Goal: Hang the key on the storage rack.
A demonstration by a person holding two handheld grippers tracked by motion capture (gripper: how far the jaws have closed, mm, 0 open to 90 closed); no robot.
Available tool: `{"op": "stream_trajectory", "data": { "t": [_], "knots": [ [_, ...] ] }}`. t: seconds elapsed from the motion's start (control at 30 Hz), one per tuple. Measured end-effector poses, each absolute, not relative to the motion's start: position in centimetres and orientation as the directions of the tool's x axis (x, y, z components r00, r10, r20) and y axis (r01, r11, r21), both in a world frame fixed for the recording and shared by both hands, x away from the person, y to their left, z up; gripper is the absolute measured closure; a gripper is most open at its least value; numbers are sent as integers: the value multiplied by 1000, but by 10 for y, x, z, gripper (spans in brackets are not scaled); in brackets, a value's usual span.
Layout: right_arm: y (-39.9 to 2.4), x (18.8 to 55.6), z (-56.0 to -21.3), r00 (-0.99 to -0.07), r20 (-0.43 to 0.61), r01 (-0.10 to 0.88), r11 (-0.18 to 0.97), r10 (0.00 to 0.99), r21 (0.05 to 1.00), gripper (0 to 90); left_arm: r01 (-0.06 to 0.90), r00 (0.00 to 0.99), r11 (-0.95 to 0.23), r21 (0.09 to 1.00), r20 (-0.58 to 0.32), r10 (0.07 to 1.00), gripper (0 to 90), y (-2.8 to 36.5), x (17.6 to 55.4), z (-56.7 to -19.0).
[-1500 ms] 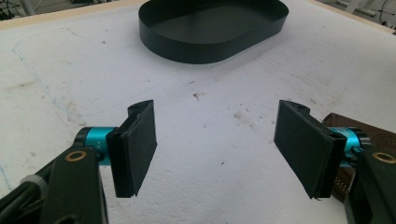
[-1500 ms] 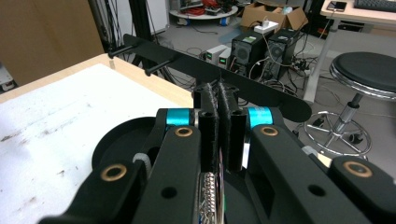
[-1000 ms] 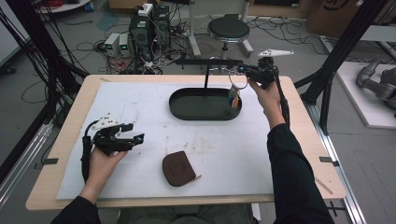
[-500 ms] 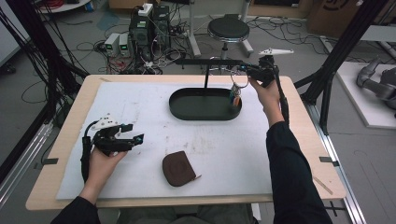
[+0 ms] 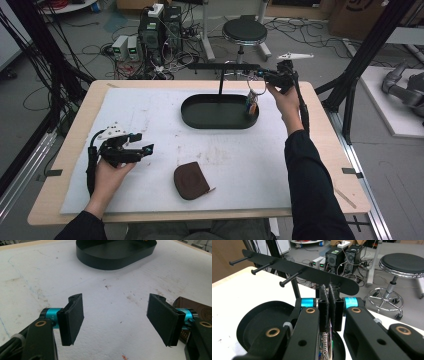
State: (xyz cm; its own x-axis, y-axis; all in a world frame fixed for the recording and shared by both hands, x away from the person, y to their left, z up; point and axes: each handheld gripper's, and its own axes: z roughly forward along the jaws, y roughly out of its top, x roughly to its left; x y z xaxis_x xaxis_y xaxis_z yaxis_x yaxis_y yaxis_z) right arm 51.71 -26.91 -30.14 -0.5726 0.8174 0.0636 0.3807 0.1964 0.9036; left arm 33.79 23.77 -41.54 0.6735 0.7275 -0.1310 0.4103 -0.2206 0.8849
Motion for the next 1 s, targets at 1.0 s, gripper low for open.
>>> {"op": "stream_trajectory", "data": {
  "t": [1.0],
  "knots": [
    [-269,519,-305,-554,59,388,195,831,901,876,410,675,-221,885,-131,726,297,238,337,-415]
  ]
}}
